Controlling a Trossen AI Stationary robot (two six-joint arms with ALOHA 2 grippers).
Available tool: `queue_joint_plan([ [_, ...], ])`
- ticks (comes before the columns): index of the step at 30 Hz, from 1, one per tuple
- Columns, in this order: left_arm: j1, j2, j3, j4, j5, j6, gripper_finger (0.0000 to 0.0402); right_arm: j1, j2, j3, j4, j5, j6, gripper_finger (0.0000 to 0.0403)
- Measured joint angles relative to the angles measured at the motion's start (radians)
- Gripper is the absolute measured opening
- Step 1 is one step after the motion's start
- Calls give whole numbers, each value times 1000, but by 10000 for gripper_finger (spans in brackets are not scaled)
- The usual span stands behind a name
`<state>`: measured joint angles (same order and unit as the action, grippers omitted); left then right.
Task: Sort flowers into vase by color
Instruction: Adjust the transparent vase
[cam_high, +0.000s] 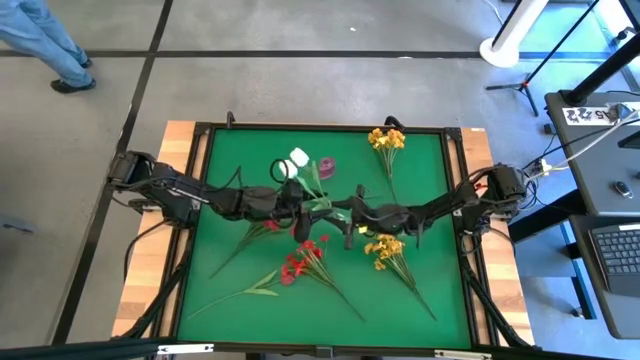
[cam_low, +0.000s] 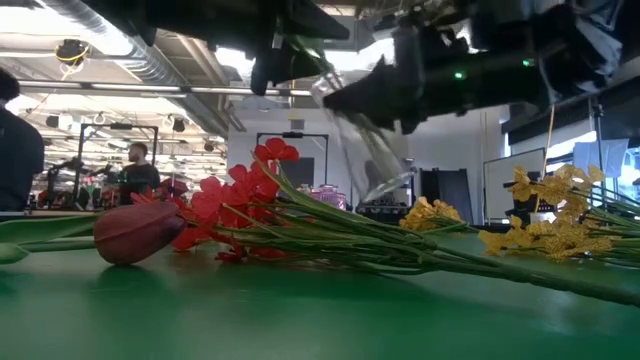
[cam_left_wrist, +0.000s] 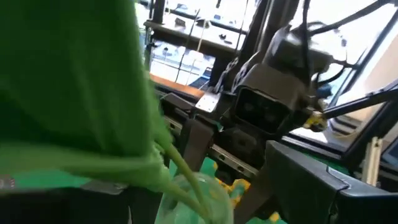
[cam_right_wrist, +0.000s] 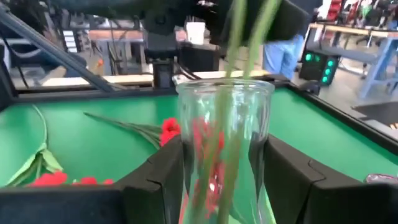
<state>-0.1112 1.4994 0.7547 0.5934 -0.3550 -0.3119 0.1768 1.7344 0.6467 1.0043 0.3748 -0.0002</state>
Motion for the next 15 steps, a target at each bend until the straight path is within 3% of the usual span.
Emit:
queue_joint_plan([
  [7, 6, 20, 0, -16, 6, -1, 259, -2, 0, 86, -101, -32, -53, 168],
  [15, 9, 20, 0, -36, 5, -1, 259, -8, 0, 93, -134, -14, -54, 168],
])
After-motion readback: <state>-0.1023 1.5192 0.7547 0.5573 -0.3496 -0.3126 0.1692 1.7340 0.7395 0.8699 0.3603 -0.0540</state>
